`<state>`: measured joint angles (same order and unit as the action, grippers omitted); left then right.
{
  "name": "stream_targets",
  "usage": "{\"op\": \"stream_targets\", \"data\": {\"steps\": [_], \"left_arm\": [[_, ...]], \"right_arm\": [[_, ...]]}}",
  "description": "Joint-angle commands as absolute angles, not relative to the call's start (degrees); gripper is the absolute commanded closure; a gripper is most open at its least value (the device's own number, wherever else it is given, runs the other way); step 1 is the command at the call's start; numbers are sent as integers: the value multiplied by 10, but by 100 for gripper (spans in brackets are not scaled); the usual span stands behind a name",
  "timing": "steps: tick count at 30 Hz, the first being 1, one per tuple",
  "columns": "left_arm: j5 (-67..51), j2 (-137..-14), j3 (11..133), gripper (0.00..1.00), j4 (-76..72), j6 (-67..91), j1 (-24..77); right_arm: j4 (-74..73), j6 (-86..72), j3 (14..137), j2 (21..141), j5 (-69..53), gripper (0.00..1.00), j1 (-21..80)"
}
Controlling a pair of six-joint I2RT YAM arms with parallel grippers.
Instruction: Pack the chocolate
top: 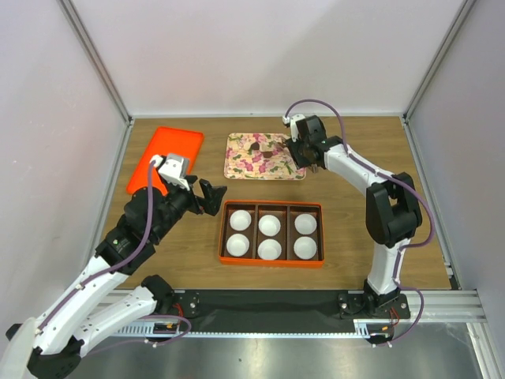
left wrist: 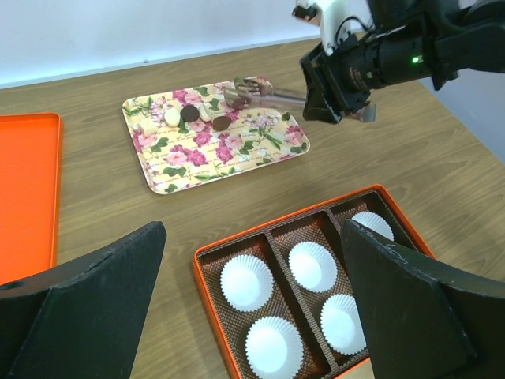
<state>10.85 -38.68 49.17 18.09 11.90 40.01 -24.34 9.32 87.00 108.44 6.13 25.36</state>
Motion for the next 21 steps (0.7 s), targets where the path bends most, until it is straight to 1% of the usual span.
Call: {"op": "stream_targets", "data": {"steps": [1, 5, 11, 12, 14, 16, 21], "left_arm": [[111, -387, 491, 0, 163, 112, 403], [112, -391, 491, 0, 163, 112, 403], [115, -394, 491, 0, 163, 112, 403], [113, -395, 491, 0, 163, 112, 403], [114, -396, 491, 0, 163, 112, 403], [113, -396, 491, 0, 161, 112, 403], [106, -396, 491, 0, 159, 113, 403]], "right_arm": [[-229, 107, 876, 1101, 40, 56, 247], [-221, 104, 873, 1114, 32, 57, 246], [-221, 98, 872, 1116, 33, 64, 246], [-228, 93, 873, 1106, 39, 66, 247], [-234, 89, 876, 1093, 48, 67, 247], [-252, 80, 881, 1078, 63, 69, 247], [-295, 40, 873, 1002, 69, 71, 250]]}}
